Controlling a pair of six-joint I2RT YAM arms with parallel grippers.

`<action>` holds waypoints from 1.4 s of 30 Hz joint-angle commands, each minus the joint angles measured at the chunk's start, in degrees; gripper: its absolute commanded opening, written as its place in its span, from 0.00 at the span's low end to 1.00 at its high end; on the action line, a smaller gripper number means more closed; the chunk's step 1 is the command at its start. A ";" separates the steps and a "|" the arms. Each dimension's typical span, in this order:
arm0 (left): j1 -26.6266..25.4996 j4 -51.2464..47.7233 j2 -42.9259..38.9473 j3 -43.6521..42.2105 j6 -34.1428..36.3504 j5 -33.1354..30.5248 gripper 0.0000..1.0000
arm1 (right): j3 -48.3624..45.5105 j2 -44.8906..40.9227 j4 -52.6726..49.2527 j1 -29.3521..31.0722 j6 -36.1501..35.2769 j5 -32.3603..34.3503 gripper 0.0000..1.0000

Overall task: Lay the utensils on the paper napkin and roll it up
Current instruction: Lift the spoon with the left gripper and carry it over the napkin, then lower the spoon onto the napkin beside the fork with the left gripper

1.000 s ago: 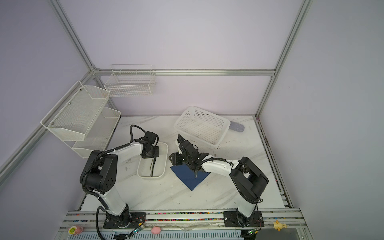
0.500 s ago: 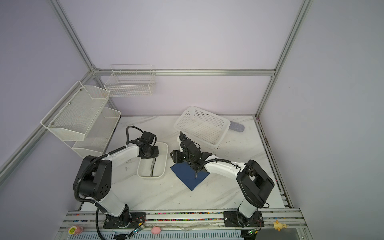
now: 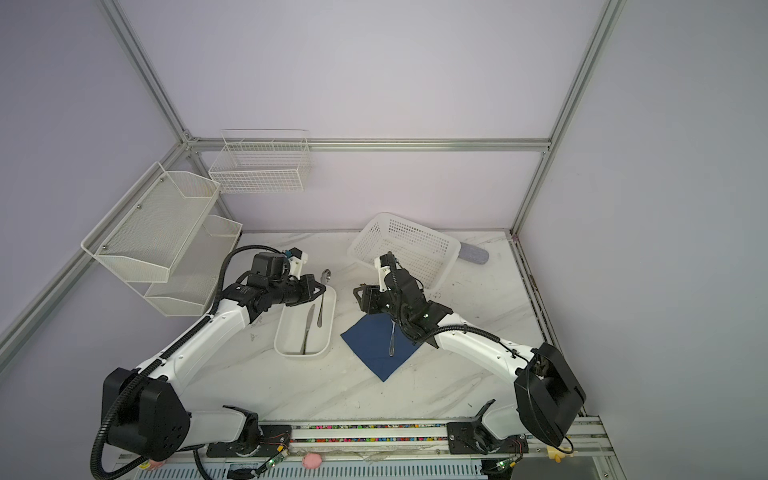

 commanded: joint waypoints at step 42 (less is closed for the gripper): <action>-20.46 33.82 31.58 -2.24 -25.79 0.76 0.00 | -20.18 -14.42 -1.15 -6.60 15.30 4.16 0.54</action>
